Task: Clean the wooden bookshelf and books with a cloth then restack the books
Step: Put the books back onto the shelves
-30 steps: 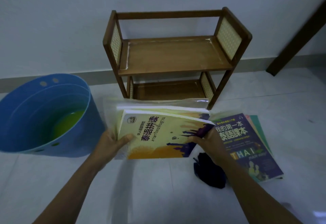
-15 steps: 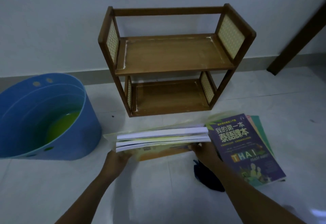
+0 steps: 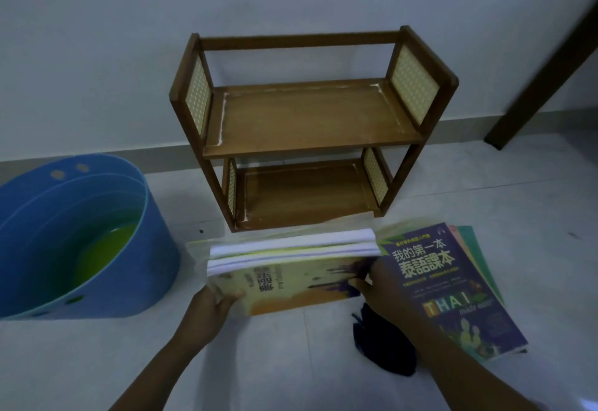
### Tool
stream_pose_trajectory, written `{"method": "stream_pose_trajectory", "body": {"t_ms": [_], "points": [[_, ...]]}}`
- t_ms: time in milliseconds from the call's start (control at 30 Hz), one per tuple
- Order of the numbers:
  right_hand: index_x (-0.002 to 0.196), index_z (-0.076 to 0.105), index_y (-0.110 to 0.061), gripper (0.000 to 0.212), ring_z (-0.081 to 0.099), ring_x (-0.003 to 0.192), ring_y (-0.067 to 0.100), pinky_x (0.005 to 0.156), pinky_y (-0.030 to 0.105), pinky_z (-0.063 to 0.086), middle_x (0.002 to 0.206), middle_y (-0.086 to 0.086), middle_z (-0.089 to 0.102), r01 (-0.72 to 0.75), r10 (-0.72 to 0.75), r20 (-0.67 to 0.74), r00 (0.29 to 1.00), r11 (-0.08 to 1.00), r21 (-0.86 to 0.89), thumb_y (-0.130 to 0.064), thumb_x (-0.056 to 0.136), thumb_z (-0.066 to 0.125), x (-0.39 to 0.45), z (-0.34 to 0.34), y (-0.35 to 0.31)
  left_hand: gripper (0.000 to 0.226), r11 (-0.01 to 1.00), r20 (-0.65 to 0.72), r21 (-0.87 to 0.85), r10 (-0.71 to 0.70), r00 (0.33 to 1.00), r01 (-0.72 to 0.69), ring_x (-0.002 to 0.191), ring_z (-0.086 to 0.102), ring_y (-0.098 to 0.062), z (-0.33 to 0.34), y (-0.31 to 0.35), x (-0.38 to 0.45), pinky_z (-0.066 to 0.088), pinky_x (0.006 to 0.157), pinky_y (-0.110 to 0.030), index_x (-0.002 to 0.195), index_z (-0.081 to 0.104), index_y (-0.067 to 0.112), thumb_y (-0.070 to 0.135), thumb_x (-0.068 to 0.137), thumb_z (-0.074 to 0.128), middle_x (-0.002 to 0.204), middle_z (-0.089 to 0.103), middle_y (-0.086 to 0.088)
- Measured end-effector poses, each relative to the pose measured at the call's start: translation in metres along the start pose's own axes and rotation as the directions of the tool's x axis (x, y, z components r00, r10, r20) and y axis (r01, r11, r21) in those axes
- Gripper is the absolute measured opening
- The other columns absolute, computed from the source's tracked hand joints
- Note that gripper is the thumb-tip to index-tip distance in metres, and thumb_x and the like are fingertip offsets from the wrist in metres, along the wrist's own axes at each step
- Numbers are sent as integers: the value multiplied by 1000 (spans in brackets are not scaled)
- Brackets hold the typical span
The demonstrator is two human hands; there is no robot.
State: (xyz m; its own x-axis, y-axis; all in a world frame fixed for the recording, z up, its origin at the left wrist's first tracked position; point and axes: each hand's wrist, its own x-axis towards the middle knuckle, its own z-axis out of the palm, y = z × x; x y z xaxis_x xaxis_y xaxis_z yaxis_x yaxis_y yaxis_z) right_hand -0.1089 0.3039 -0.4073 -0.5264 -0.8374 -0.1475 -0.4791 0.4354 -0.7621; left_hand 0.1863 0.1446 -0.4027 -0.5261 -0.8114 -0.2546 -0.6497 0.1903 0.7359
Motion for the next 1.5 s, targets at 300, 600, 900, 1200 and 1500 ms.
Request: {"method": "stream_pose_trajectory", "body": {"t_ms": [300, 600, 900, 1200, 1500], "points": [[125, 48, -16, 39, 65, 103, 17, 83, 38, 57, 113, 3, 65, -80, 55, 105, 993, 965, 248, -7, 89, 61, 44, -27, 8, 25, 998, 29, 57, 19, 999, -20, 94, 64, -16, 3, 29, 63, 47, 79, -29, 118, 55, 24, 30, 94, 54, 105, 66, 7], [114, 47, -32, 44, 64, 95, -5, 76, 21, 55, 107, -10, 64, -93, 94, 11, 995, 950, 297, 1, 88, 61, 21, -28, 10, 20, 995, -57, -24, 97, 994, -98, 87, 62, 2, 4, 38, 35, 47, 72, -19, 107, 51, 44, 44, 87, 55, 99, 65, 20], [132, 47, -21, 43, 65, 102, 22, 85, 46, 56, 117, 7, 65, -85, 69, 67, 995, 956, 281, -12, 92, 60, 76, -54, -17, 36, 1000, -14, -9, 29, 999, -29, 101, 63, -24, -5, 64, 88, 49, 85, -34, 127, 54, 18, 36, 96, 49, 113, 66, -2], [129, 51, -9, 36, 60, 109, 31, 94, 40, 50, 119, 13, 62, -324, 312, 88, 946, 921, 215, -5, 94, 55, 147, -25, -16, 32, 877, 18, -369, -324, 946, 307, 80, 61, -31, 7, 53, 147, 52, 76, -43, 87, 60, 8, 39, 92, 58, 87, 63, -16], [127, 52, -4, 40, 61, 94, 20, 51, 11, 36, 115, 13, 65, -370, 370, -15, 929, 929, 28, -23, 92, 60, 151, -11, -3, 15, 895, 127, -371, -215, 968, 247, 59, 49, -13, 20, 55, 145, 45, 49, -19, 107, 58, 8, 16, 96, 54, 67, 55, 1]]}}
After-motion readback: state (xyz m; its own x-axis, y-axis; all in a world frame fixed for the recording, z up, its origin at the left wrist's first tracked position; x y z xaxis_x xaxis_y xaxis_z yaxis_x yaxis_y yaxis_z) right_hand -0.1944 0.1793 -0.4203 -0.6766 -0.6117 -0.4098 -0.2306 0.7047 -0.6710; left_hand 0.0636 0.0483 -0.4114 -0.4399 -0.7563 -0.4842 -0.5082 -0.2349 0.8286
